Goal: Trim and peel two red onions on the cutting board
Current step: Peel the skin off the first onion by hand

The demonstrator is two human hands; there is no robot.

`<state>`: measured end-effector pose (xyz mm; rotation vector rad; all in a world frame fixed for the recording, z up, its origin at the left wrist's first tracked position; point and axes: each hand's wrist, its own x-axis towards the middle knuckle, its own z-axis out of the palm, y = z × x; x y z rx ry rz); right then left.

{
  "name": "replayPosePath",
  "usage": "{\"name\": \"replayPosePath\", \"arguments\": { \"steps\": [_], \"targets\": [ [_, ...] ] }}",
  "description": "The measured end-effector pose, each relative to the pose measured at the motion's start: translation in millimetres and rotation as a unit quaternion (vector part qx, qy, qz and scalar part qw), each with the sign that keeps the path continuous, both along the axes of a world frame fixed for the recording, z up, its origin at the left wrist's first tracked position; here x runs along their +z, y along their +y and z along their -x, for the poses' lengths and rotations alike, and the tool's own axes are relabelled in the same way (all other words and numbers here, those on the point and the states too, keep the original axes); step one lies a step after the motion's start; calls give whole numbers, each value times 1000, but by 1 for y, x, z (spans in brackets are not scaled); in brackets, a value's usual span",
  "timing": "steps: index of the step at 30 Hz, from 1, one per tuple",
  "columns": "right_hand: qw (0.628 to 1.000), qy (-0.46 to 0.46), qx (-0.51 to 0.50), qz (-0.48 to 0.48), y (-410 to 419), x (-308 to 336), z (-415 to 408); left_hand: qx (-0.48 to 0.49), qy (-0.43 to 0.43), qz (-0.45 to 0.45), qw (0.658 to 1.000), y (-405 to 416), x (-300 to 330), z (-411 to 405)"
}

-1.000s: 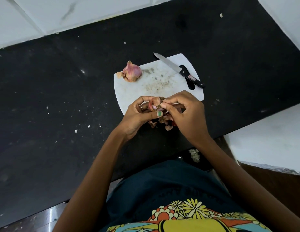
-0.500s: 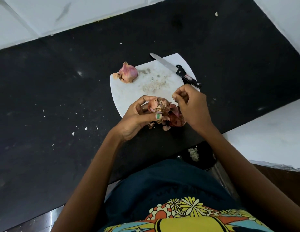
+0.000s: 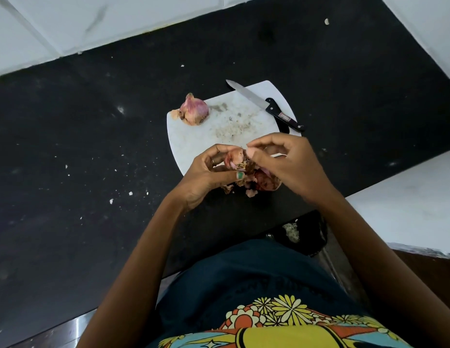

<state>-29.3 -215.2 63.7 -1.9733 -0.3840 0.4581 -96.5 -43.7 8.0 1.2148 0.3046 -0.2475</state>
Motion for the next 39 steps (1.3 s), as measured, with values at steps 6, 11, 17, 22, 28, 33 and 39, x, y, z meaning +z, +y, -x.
{"name": "replayPosePath", "arguments": {
  "steps": [6,11,17,22,28,33,39],
  "targets": [
    [997,-51,28,48,4,-1,6,-17,-14,-17,1000,0,4,0],
    [996,-61,40,55,3,1,5,-24,-12,-10,1000,-1,5,1],
    [995,-82,29,49,-1,-2,1,-37,-12,-6,999,-3,4,4],
    [999,-44,3,28,-4,-7,-3,-33,-6,-1,999,-3,2,5],
    [999,-30,28,16,-6,-8,7,-20,-4,6,1000,-1,0,4],
    [998,52,7,-29,-1,-8,16,-17,-4,13,1000,1,-2,4],
    [998,61,20,-27,-3,-9,7,-10,10,41,999,0,-5,5]
  ]
}}
